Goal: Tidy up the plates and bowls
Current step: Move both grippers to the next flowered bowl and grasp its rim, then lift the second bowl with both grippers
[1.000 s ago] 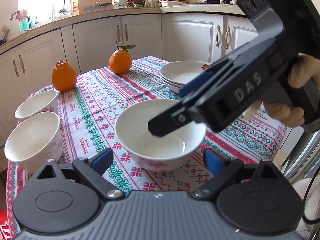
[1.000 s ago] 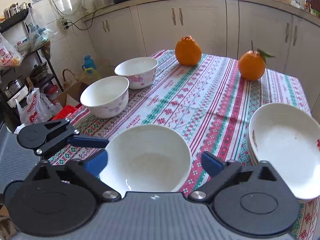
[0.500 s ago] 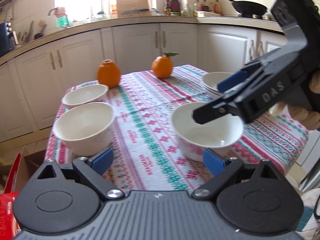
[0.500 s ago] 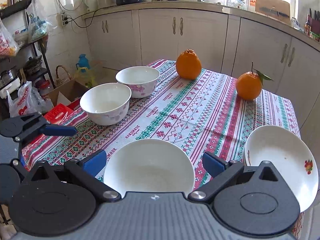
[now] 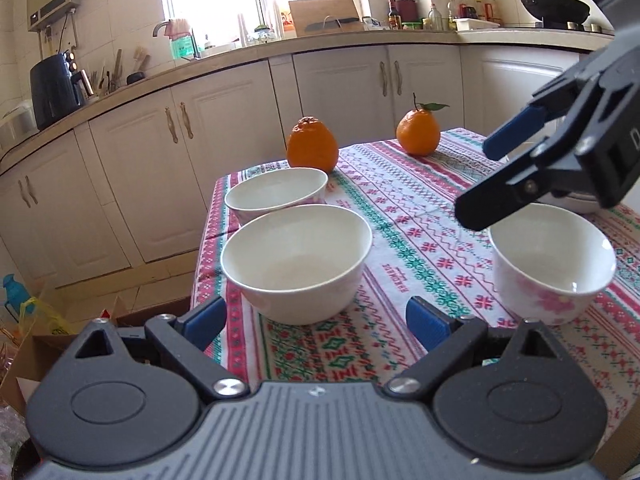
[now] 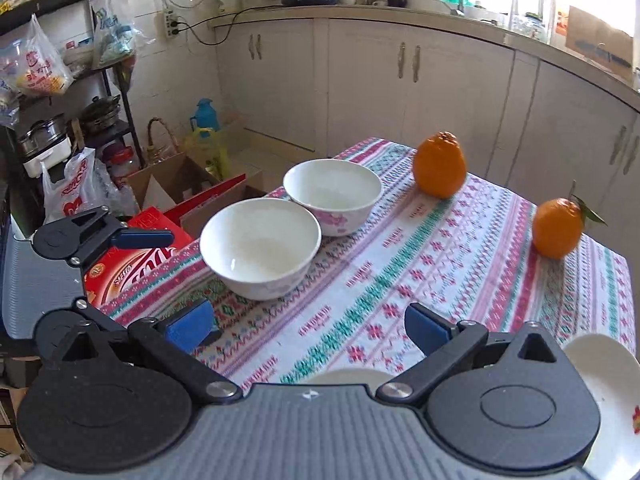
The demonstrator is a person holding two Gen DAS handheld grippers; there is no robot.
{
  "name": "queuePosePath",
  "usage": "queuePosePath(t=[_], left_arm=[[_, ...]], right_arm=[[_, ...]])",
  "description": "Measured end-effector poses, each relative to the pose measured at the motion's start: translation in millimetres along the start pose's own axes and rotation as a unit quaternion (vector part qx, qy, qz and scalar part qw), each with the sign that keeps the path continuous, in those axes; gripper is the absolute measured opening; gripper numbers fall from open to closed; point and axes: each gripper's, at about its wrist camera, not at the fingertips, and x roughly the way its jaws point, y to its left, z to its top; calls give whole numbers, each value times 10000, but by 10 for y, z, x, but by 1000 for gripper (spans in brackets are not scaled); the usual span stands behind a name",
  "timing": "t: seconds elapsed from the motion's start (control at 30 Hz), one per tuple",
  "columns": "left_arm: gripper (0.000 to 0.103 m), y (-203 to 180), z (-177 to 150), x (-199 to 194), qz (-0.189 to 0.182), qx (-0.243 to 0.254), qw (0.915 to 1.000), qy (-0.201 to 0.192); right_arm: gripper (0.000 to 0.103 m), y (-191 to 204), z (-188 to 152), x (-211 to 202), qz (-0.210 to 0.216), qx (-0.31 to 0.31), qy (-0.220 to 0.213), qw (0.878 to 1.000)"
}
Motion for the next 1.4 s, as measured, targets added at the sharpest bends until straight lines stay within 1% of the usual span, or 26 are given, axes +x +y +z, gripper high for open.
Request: queuePosePath(t=[0.13,0.33,0.5,0.67,0.77,0.93,1.03,1.3,1.4], left_arm=[[96,60,11,94,-43,-48,10000,0],[96,153,2,216,-95,-133,9999,54],[96,207,6,278,-138,-172,9997,64],[96,243,8,346,-205,-202,9995,95],[96,260,11,371,-270,-189,9994,107],[96,264,21,433,-348,-192,9991,160],[95,278,21,453,-390,-213,9989,173],[93,292,12,489,-462,-280,9984,193],[89,296,20,489,-482,-301,9982,167]], right_arm=[[103,54,173,176,120,-217,88,9997],[103,14,375,490,348,-242,320,9986],[103,-2,479,739,488,-273,508,9971],[103,-21,547,907,603,-279,549,9963],[102,-38,578,991,756,-274,570,9951],[95,-59,615,1109,873,-239,655,9937],[88,-76,626,1186,929,-169,754,9927],[81,-134,611,1285,1072,-1,826,9908],[78,-132,612,1300,1119,-19,830,9902]])
